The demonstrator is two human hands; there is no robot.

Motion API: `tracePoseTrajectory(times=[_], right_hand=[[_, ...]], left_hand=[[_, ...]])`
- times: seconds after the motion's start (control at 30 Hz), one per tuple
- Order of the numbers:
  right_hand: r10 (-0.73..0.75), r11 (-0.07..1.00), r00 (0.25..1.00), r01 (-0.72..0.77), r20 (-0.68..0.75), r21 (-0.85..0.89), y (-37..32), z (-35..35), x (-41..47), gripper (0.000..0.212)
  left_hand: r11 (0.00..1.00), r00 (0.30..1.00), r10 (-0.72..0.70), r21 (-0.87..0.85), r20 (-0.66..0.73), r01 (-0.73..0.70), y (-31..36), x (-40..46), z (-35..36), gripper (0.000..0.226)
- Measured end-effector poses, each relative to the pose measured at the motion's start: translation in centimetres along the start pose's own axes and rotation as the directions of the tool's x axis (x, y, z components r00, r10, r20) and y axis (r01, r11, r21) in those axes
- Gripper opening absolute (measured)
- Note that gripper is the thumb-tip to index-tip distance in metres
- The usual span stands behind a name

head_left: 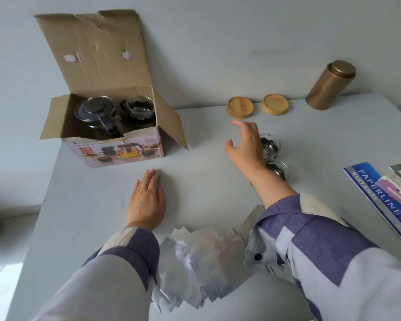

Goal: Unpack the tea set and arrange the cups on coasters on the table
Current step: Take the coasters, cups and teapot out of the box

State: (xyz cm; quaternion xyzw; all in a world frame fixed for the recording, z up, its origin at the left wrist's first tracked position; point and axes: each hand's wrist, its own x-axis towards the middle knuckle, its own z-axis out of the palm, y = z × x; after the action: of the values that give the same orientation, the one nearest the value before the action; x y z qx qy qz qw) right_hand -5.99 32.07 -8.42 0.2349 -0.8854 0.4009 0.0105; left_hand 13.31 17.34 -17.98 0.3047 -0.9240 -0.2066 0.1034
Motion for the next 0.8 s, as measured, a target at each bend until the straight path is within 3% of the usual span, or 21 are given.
tracePoseTrajectory(times=[0.17,0.33,0.5,0.67,0.8], right_hand=[[-0.146,0.989,0.966,0.143,0.213,0.029,-6.0,4.6,2.0,0.043],[-0.252,0.966,0.928,0.256,0.273,0.024,-11.5,9.1,4.6,0.045],[-0.317,0.827,0.895,0.423,0.314,-0.371,-13.6,13.5,7.9,0.067],[-0.222,0.684,0.876,0.452,0.428,-0.572,-14.0,16.4,10.3,0.084],[-0.237,0.621,0.904,0.423,0.356,-0.660,-14.3,17.9,10.8,0.092]], left_hand=[[0.994,0.993,-0.108,0.002,-0.043,0.108,-3.6,-1.0,-1.9,0.047],[0.995,0.991,-0.101,-0.037,-0.090,0.098,-4.8,-1.0,-2.3,0.044],[0.990,0.983,-0.127,-0.081,-0.131,0.117,-5.1,-0.7,-2.1,0.043],[0.993,0.987,-0.111,-0.047,-0.116,0.106,-5.5,-0.3,-1.7,0.048],[0.994,0.987,-0.106,-0.043,-0.118,0.102,-5.6,-0.3,-1.6,0.048]])
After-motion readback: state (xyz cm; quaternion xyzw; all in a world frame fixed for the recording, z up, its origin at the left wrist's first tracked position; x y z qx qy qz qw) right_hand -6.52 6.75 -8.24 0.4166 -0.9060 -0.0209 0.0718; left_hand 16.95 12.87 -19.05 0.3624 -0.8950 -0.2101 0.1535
